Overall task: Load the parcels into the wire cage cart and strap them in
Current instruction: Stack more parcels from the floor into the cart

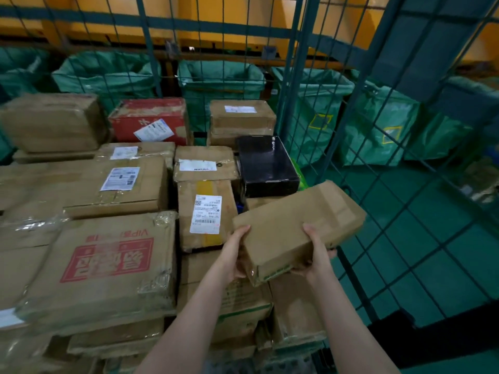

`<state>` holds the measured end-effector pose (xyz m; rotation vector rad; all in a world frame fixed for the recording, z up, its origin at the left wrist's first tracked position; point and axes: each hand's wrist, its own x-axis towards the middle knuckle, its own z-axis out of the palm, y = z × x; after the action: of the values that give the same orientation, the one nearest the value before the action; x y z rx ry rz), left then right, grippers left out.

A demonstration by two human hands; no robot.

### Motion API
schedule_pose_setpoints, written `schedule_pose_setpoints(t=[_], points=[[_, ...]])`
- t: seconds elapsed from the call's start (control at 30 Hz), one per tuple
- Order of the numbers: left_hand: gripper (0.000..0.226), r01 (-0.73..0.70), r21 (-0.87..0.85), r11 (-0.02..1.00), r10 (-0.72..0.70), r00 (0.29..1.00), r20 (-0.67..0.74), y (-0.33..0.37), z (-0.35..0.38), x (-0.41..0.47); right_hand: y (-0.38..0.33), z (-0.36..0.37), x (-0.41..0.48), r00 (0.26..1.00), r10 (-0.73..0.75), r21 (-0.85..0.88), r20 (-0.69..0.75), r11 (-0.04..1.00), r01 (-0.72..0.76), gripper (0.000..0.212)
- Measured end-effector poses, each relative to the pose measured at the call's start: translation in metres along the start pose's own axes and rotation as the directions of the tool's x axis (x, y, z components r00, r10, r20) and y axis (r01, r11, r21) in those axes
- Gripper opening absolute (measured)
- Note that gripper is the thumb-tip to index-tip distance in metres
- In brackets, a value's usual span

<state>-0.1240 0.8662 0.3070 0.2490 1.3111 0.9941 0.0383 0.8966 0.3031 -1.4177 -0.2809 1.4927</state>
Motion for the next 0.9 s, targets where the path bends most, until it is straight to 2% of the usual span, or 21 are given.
schedule_pose_setpoints(t=[0.13,0.33,0.5,0.53,0.6,0.67,0.7,0.77,0.83,0.9], points=[[0.069,0.014,0.025,1.000,-0.013,0.999,-0.039,0.009,-0.005,-0.011,0.002,0.012,0.007,0.996,0.045,0.024,0.079,0.999,-0.047,0.103],[0.078,-0.091,-0.071,0.993,0.076,0.980,-0.185,0.014,-0.012,-0.027,0.001,0.037,0.006,0.971,0.130,-0.060,0.198,0.991,-0.121,0.106],[0.083,-0.184,-0.207,0.961,0.131,0.960,-0.246,0.011,-0.012,-0.041,0.003,0.057,-0.005,0.919,0.109,-0.187,0.380,0.982,-0.040,0.096],[0.088,-0.221,-0.241,0.945,0.154,0.950,-0.270,0.012,-0.012,-0.043,0.003,0.064,-0.008,0.905,0.094,-0.214,0.415,0.977,-0.003,0.095],[0.105,-0.283,-0.302,0.911,0.183,0.930,-0.318,0.017,-0.014,-0.046,0.005,0.077,-0.016,0.868,0.113,-0.285,0.484,0.958,0.034,0.113],[0.120,-0.327,-0.348,0.879,0.202,0.915,-0.349,0.021,-0.020,-0.046,0.006,0.090,-0.027,0.827,0.137,-0.337,0.545,0.939,0.066,0.108],[0.117,-0.344,-0.362,0.866,0.203,0.905,-0.374,0.023,-0.024,-0.051,0.010,0.098,-0.029,0.807,0.154,-0.356,0.571,0.931,0.075,0.106],[0.090,-0.374,-0.360,0.855,0.218,0.888,-0.404,0.030,-0.028,-0.065,0.017,0.109,-0.038,0.783,0.186,-0.387,0.594,0.919,0.076,0.116],[0.068,-0.420,-0.378,0.825,0.230,0.860,-0.455,0.032,-0.047,-0.076,0.033,0.125,-0.054,0.782,0.185,-0.425,0.596,0.898,0.111,0.113],[0.071,-0.453,-0.389,0.803,0.256,0.850,-0.461,0.035,-0.064,-0.080,0.047,0.136,-0.071,0.758,0.241,-0.481,0.606,0.870,0.107,0.119]])
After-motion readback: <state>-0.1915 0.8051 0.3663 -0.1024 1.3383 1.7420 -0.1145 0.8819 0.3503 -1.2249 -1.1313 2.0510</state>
